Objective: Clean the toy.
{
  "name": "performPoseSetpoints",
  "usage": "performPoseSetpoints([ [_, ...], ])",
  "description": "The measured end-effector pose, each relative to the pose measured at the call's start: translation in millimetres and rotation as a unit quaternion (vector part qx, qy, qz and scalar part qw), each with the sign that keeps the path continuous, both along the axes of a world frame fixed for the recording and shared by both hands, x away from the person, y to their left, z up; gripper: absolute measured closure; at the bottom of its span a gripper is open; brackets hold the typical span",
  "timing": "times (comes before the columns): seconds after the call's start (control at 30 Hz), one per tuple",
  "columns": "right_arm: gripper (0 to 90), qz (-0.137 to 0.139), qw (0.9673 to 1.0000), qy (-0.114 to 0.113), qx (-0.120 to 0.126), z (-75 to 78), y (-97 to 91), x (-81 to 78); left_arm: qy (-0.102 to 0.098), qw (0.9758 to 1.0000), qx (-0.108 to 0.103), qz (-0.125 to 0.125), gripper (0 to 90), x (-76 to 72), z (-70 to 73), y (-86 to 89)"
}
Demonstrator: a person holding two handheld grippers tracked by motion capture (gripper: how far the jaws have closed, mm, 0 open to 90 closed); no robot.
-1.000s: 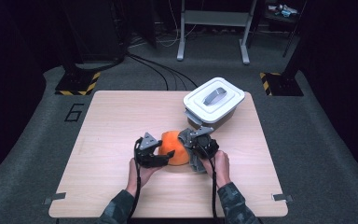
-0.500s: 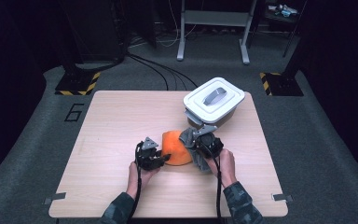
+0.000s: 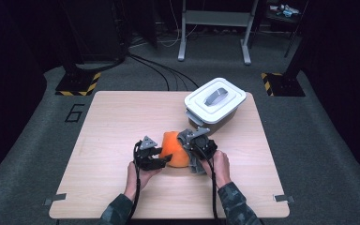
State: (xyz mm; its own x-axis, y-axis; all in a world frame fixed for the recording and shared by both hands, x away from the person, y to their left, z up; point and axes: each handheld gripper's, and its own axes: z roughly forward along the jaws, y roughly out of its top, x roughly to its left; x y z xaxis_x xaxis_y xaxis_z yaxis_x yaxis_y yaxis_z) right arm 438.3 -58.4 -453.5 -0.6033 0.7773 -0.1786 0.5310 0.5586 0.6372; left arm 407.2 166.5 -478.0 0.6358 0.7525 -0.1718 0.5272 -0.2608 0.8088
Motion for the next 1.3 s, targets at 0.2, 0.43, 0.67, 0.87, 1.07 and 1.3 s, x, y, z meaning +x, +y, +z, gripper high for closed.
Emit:
performPoseSetpoints([
  [0.2, 75.2, -0.020, 0.9996, 0.002, 0.018, -5.4, -15.4, -0.1, 0.028, 0.9987, -0.036, 0.020, 25.3, -2.2, -10.1, 9.4],
  [0.43, 75.3, -0.021, 0.9994, -0.001, 0.027, -7.2, -17.1, -1.3, 0.060, 0.9948, -0.077, 0.029, 25.2, -0.7, -25.4, 1.3],
  [0.67, 76.3, -0.032, 0.9989, -0.001, 0.034, -10.0, -18.0, -4.5, 0.048, 0.9913, -0.122, 0.008, 42.0, 4.9, -30.5, -13.0],
  [0.87, 76.6, -0.025, 0.9991, -0.012, 0.031, -10.9, -17.8, -5.9, 0.031, 0.9925, -0.119, -0.004, 68.2, 4.8, -28.4, -12.8],
  [1.07, 76.3, -0.028, 0.9976, -0.006, 0.062, -0.7, -28.0, -7.8, -0.001, 0.9959, -0.076, -0.049, 72.3, 2.5, -1.8, -4.5],
  [1.3, 76.2, -0.011, 0.9951, -0.041, 0.090, 26.9, -24.2, -17.0, -0.009, 0.9942, 0.000, -0.107, 72.3, 7.1, 33.1, 11.0],
])
